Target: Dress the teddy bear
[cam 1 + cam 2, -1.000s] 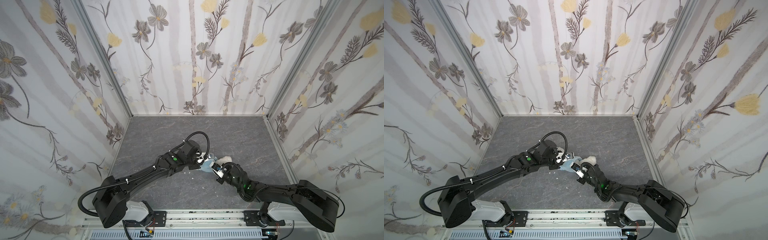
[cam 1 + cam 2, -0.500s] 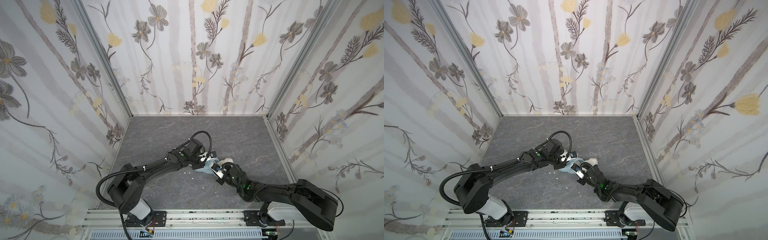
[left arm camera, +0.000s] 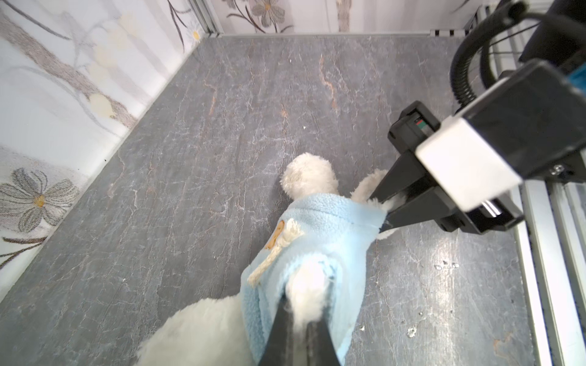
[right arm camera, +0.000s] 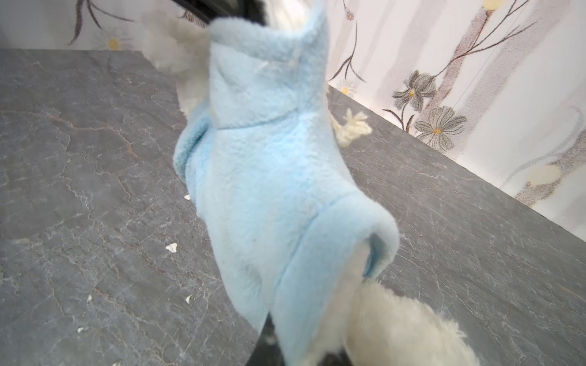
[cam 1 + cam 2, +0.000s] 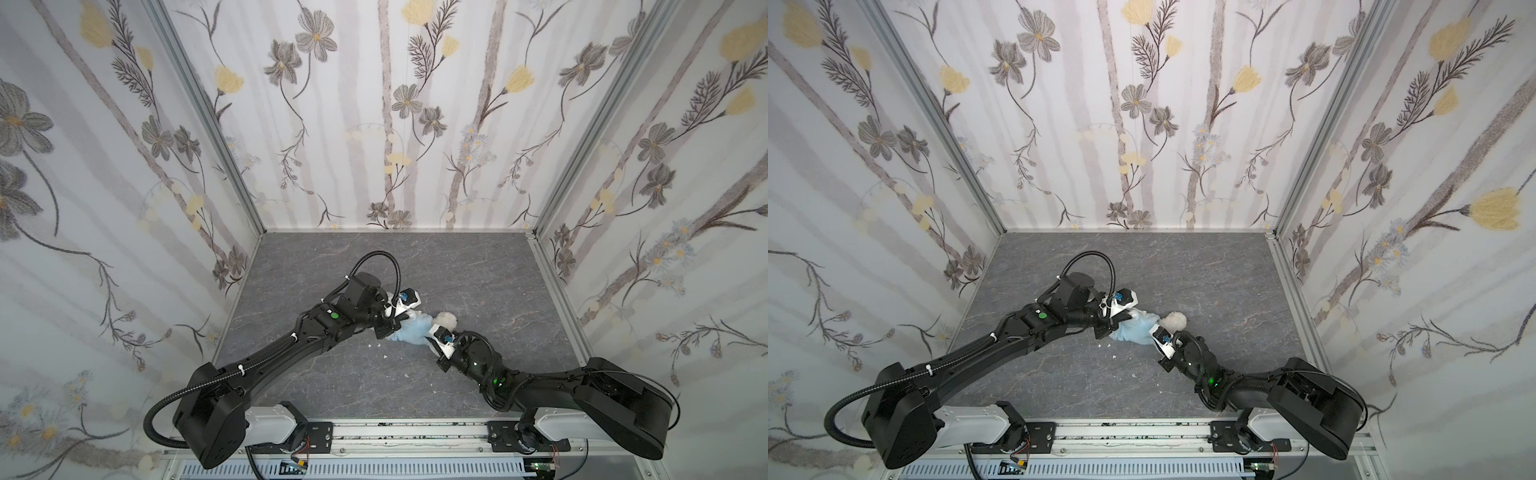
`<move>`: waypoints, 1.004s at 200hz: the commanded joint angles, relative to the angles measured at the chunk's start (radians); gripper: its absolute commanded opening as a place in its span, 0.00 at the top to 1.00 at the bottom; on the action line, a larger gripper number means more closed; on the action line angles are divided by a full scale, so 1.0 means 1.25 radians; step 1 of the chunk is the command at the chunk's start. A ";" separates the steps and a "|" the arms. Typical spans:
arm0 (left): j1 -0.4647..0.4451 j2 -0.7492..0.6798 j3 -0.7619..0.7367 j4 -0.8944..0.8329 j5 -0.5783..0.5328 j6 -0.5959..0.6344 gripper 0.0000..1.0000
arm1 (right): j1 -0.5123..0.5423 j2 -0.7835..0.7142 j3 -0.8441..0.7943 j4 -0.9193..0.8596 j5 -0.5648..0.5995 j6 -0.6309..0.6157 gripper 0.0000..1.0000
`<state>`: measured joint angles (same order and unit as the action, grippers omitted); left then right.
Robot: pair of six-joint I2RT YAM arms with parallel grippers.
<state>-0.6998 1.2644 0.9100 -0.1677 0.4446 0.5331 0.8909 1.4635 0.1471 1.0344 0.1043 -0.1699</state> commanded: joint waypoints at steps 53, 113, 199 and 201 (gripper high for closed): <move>0.053 -0.140 -0.130 0.334 0.117 -0.302 1.00 | -0.007 0.020 0.003 0.044 0.039 0.094 1.00; 0.046 -0.142 -0.130 0.267 0.054 -0.321 1.00 | -0.008 0.010 0.034 -0.002 0.010 0.044 1.00; -0.006 -0.094 -0.033 0.046 -0.124 -0.033 0.52 | -0.005 -0.044 0.072 -0.141 -0.045 -0.053 1.00; -0.008 -0.090 -0.028 0.040 -0.128 -0.027 0.51 | -0.005 -0.044 0.072 -0.141 -0.045 -0.052 1.00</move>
<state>-0.6903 1.1175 0.8291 -0.0109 0.3649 0.3603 0.8837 1.4147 0.2264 0.8562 0.0742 -0.1955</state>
